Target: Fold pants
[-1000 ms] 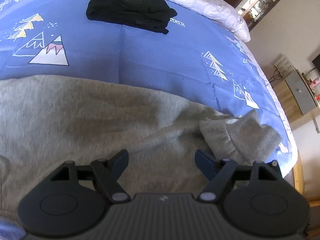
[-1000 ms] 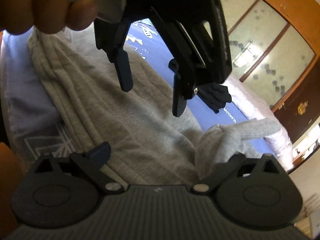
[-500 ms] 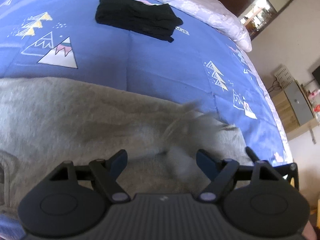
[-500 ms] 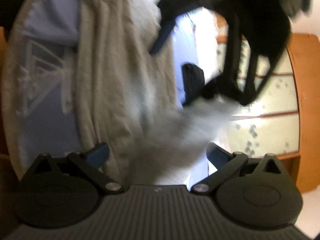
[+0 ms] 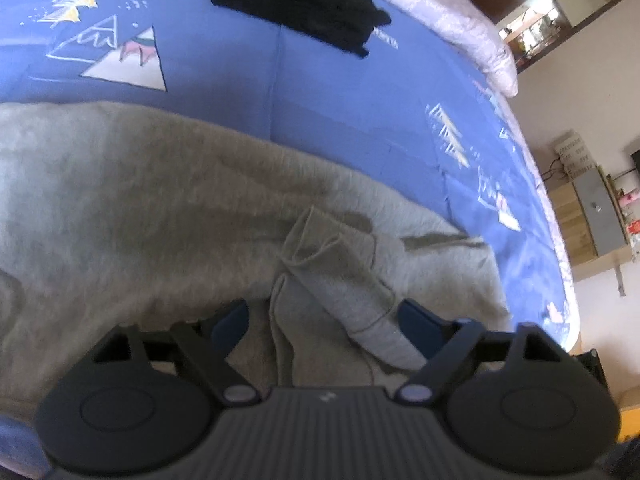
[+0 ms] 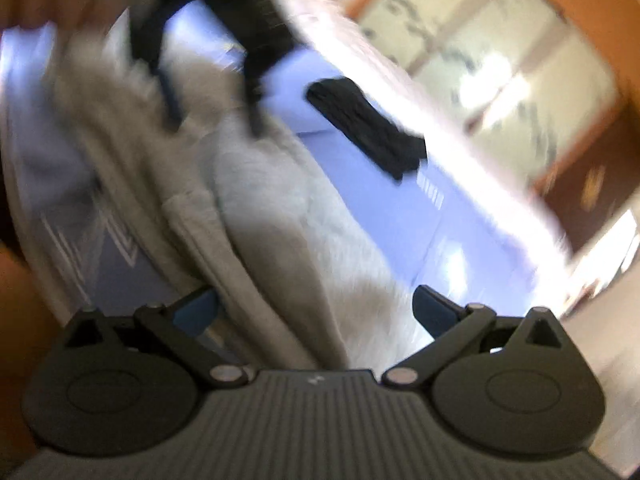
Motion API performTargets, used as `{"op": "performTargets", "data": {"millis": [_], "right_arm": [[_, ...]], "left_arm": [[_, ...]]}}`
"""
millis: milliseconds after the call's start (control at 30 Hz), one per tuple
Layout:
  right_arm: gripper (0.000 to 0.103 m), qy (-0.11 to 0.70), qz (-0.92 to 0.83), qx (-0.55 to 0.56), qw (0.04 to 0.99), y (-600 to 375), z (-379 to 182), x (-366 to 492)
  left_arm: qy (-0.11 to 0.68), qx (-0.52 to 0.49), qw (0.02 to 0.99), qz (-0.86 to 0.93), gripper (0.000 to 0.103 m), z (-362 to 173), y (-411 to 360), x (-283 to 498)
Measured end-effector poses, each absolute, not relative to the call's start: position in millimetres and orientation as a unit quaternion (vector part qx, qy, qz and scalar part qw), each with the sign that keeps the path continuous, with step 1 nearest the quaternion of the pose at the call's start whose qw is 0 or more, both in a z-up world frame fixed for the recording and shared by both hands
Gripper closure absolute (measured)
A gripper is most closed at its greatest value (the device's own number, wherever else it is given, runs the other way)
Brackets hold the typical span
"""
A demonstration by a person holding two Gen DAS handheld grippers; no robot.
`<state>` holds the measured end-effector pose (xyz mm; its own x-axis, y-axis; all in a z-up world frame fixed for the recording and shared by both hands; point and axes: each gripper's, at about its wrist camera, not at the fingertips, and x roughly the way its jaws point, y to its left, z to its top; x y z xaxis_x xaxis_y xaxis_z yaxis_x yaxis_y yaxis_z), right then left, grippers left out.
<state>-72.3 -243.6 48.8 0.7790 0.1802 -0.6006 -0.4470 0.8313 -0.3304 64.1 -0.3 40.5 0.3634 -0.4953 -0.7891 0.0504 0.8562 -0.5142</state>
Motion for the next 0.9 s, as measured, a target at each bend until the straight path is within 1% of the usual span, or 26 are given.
{"op": "performTargets", "data": {"millis": [33,67,100,167,233,300,367,433,500,533,567,600,633,667,700,733,800,833,867,900], "right_arm": [[0.0,0.296,0.175,-0.174,0.923,-262.4,54.4,-68.8],[0.001,0.304,0.174,-0.103,0.931,-285.1,61.3,-64.1],[0.002,0.309,0.165,-0.029,0.936,-310.1,67.5,-60.3],[0.009,0.311,0.138,0.09,0.936,-350.8,73.3,-52.6],[0.015,0.306,0.1,0.194,0.927,-387.4,72.4,-47.1],[0.021,0.309,0.056,0.27,0.91,-412.9,61.7,-36.8],[0.036,0.326,0.034,0.319,0.889,-424.2,45.6,-23.1],[0.041,0.339,0.047,0.369,0.864,-424.3,26.7,-18.4],[0.046,0.362,0.061,0.379,0.849,-408.1,3.5,-10.6],[0.049,0.372,0.063,0.371,0.849,-401.9,-0.5,-9.8],[0.054,0.367,0.063,0.354,0.858,-393.5,-2.9,-14.7],[0.057,0.359,0.061,0.333,0.87,-387.8,1.0,-20.5],[0.069,0.362,0.053,0.312,0.877,-384.2,4.4,-20.2],[0.076,0.367,0.046,0.3,0.88,-385.6,5.9,-18.0],[0.076,0.369,0.046,0.3,0.879,-385.1,7.3,-16.6],[0.076,0.369,0.044,0.305,0.877,-388.4,8.0,-13.8],[0.072,0.363,0.026,0.303,0.881,-392.5,12.1,-18.1],[0.07,0.351,0.011,0.293,0.889,-393.1,17.4,-30.8],[0.07,0.331,-0.002,0.275,0.903,-392.3,26.3,-38.2],[0.07,0.307,-0.006,0.251,0.918,-385.3,37.6,-41.8]], "left_arm": [[0.542,-0.2,0.798,-0.173,0.053,37.7,-5.8,65.7],[0.547,-0.195,0.795,-0.177,0.072,35.0,-10.4,67.5],[0.55,-0.196,0.79,-0.186,0.078,33.4,-15.3,69.2],[0.539,-0.18,0.801,-0.189,0.083,39.5,-24.6,69.5],[0.512,-0.154,0.82,-0.205,0.085,56.4,-33.9,67.6],[0.465,-0.141,0.841,-0.241,0.085,84.8,-39.9,61.0],[0.401,-0.111,0.87,-0.265,0.085,113.4,-44.9,47.5],[0.344,-0.082,0.895,-0.271,0.085,129.7,-45.4,33.2],[0.321,-0.061,0.909,-0.258,0.085,124.8,-40.8,26.2],[0.32,-0.039,0.916,-0.24,0.082,112.9,-38.4,23.9],[0.33,-0.009,0.919,-0.217,0.074,97.0,-38.6,23.5],[0.359,0.02,0.914,-0.19,0.07,78.7,-39.8,27.1],[0.41,0.047,0.898,-0.154,0.074,54.2,-40.2,33.2],[0.455,0.058,0.879,-0.128,0.074,34.3,-38.9,37.5],[0.47,0.048,0.873,-0.124,0.072,24.8,-34.0,36.3],[0.457,0.035,0.88,-0.124,0.07,27.5,-29.5,31.5],[0.444,0.026,0.886,-0.129,0.065,40.6,-22.7,23.6],[0.43,0.019,0.893,-0.134,0.06,50.3,-15.9,17.3],[0.417,0.012,0.898,-0.138,0.055,59.7,-9.1,11.2],[0.406,0.004,0.903,-0.14,0.054,67.9,-0.9,5.1]]}}
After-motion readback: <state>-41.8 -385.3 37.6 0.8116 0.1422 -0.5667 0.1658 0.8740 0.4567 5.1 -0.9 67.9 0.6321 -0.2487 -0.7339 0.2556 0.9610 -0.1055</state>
